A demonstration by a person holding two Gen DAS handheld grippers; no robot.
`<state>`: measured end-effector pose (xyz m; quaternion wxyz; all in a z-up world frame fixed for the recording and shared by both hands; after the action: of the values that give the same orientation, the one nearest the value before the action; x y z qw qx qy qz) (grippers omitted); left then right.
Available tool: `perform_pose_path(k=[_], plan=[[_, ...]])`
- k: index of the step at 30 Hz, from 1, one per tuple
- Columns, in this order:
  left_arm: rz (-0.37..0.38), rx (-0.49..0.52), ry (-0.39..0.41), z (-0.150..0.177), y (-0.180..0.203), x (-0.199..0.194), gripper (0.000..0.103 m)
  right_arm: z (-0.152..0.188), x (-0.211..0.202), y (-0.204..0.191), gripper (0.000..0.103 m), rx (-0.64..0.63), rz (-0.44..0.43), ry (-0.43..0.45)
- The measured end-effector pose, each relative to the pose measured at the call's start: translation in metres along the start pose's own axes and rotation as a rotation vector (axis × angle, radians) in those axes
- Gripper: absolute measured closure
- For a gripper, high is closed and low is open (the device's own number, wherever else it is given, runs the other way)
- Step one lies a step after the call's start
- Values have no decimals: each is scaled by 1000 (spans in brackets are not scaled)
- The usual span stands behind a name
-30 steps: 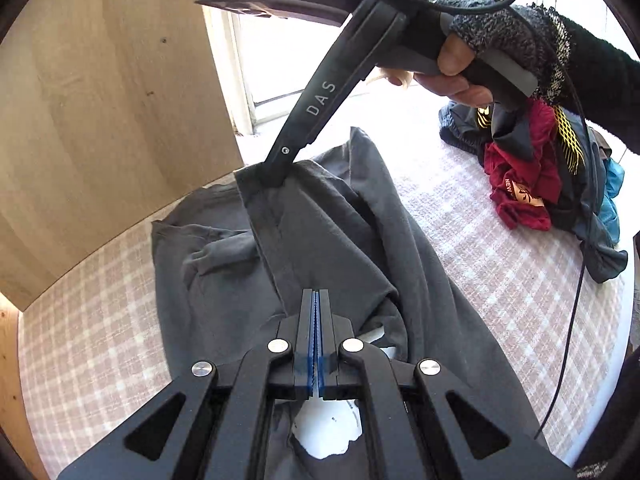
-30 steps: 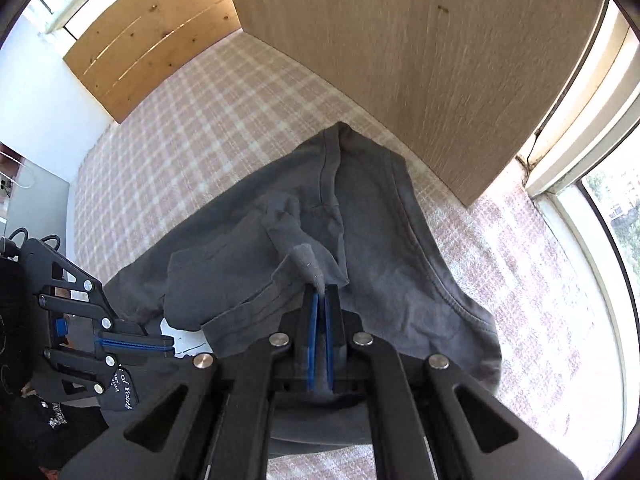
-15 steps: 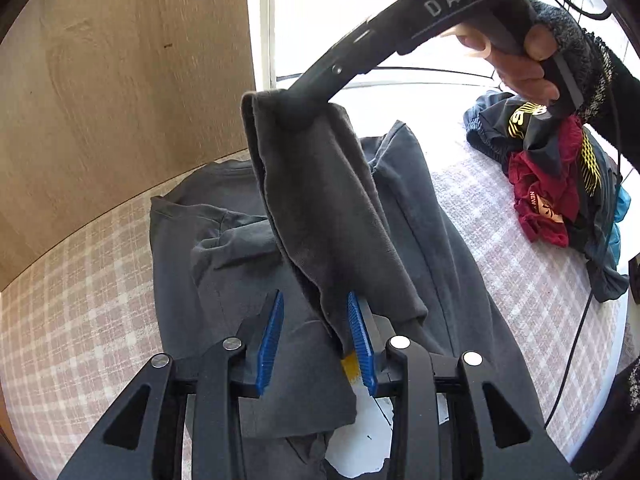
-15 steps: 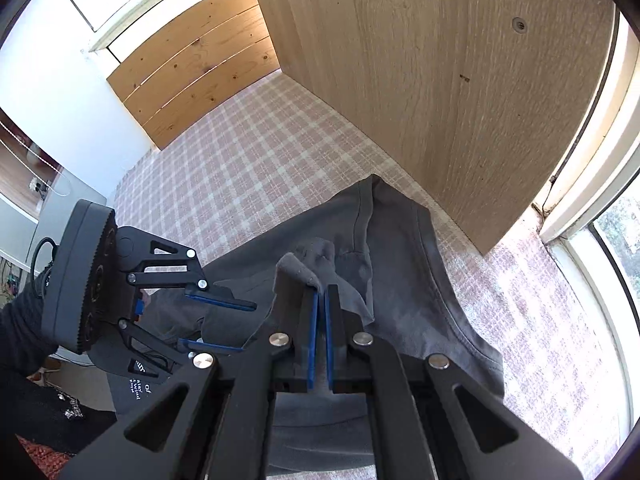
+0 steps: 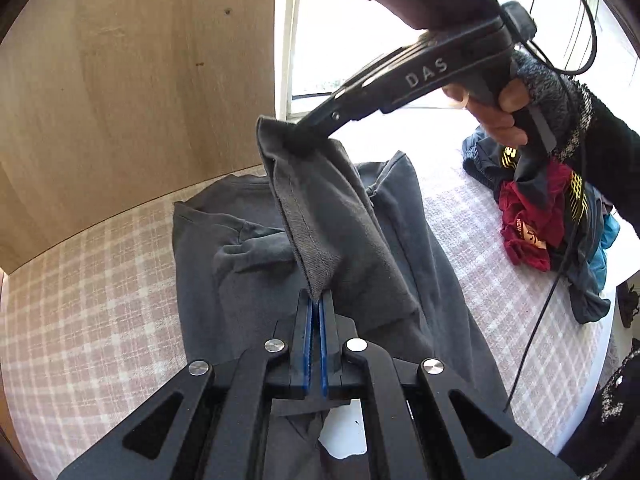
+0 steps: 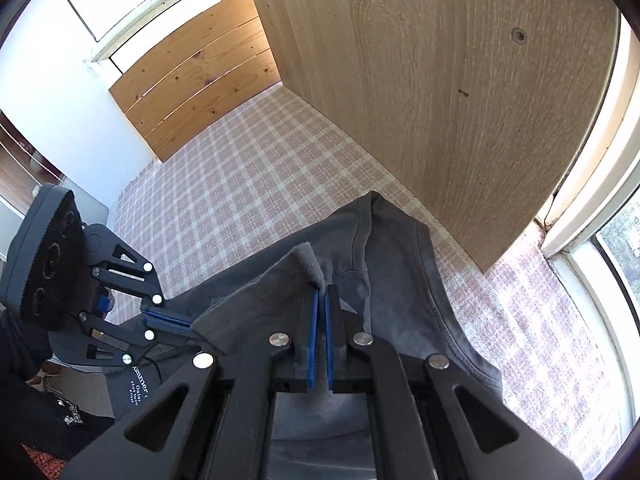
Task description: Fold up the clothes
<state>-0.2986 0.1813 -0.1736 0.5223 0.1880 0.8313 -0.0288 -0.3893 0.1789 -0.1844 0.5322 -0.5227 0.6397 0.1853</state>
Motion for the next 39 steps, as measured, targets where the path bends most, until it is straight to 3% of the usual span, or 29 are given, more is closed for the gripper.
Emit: perform_pose_path(k=[3, 12, 18, 22, 24, 26, 28, 30, 39], plan=[[23, -21, 7, 3, -3, -6, 101, -10, 25, -8, 100, -17, -25, -6], [5, -71, -72, 27, -17, 19, 101, -26, 111, -26, 100, -63, -53, -77], [-7, -51, -65, 32, -15, 7, 101, -50, 103, -44, 100, -99, -52, -37], [-48, -16, -90, 33, -14, 7, 101, -57, 90, -34, 100, -89, 6, -32], [-38, -7, -97, 34, -13, 9, 101, -48, 79, -23, 100, -47, -10, -32], [-25, -8, -100, 35, -12, 10, 101, -35, 66, -11, 96, 8, -20, -33], [-3, -12, -105, 37, -12, 10, 101, -23, 59, -3, 74, 31, -19, -49], [7, -10, -112, 38, -11, 10, 101, -16, 59, 0, 63, 5, 2, -82], [-10, -40, -143, 49, -21, 23, 101, -26, 118, -41, 63, -246, 8, -289]])
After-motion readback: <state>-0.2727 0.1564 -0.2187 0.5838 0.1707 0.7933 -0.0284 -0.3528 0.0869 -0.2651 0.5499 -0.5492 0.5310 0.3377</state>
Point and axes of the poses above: each gripper's, at about its wrist camera, not at the fingertips, and x roughly the way its jaws point, y to its right, z to its underside, the point moved 7 cm from there along x, roughly the way its jaws point, and after that the axes turned 7 degrees about -y, right-handed, at the moved point
